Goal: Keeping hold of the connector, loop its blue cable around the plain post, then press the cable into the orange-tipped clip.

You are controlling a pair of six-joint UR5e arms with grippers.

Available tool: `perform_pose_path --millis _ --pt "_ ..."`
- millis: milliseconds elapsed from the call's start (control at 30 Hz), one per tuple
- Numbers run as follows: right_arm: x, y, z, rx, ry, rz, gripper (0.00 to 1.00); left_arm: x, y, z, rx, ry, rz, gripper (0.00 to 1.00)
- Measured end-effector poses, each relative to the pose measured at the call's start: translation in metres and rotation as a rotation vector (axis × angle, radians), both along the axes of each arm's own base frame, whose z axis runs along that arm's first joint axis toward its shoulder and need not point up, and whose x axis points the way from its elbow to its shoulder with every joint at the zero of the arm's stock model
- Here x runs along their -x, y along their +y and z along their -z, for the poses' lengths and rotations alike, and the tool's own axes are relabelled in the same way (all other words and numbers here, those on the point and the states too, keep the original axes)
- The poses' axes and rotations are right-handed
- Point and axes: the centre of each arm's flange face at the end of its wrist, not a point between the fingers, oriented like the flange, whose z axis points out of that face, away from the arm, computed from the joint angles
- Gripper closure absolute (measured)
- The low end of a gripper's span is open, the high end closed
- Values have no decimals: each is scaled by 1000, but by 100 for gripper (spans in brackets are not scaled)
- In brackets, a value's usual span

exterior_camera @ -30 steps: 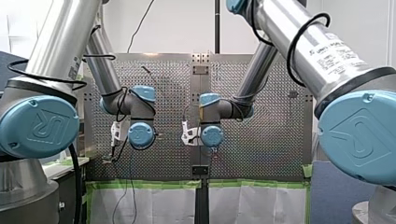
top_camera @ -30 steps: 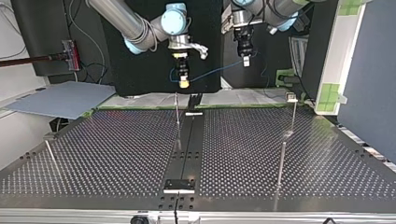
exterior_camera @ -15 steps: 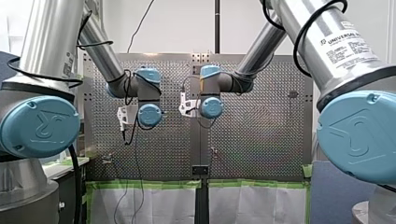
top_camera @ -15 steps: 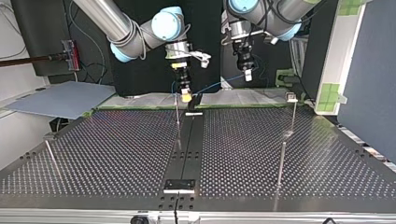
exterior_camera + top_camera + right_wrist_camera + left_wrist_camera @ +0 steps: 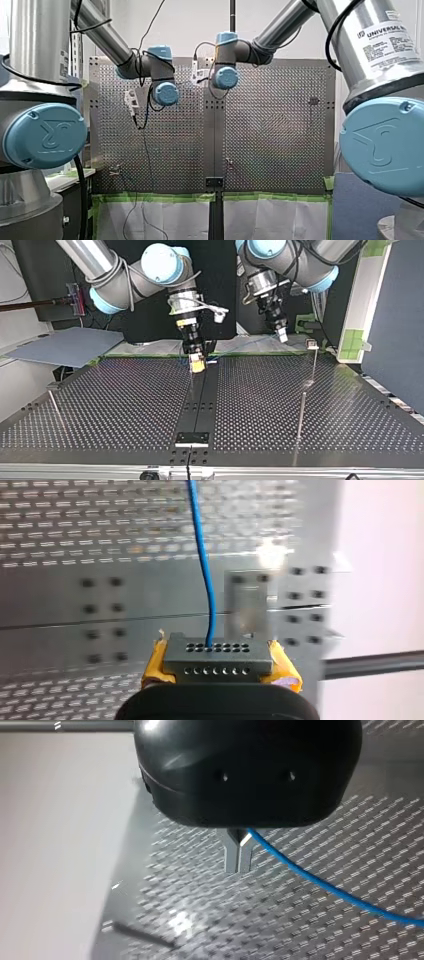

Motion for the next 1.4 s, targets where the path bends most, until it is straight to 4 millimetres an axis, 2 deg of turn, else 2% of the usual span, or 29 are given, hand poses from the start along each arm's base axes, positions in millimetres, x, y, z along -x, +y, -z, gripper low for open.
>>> perform_pose_path --millis 167,400,567,700,800,933,1200,1400 --pt "3 -4 -48 46 -43 -7 100 -3 7 -34 27 -34 -50 100" --pt "3 -19 -86 99 -89 -26 100 -5 16 -87 50 -90 -71 100" --pt "7 -32 -102 121 -113 -26 100 -4 21 -125 48 -126 -66 100" --pt "11 -42 -107 123 -130 -33 100 -5 27 -152 35 -140 -75 100" --pt "12 -45 -108 122 -136 -38 100 -14 31 -161 18 -132 -85 100" --pt "12 -53 -104 112 -141 -48 100 -28 39 -171 2 -125 -90 100" --pt "0 -72 -75 76 -120 -75 100 -58 57 -187 10 -126 -83 100" --pt "-9 -78 -72 76 -119 -84 100 -88 73 -192 -1 -101 -79 100"
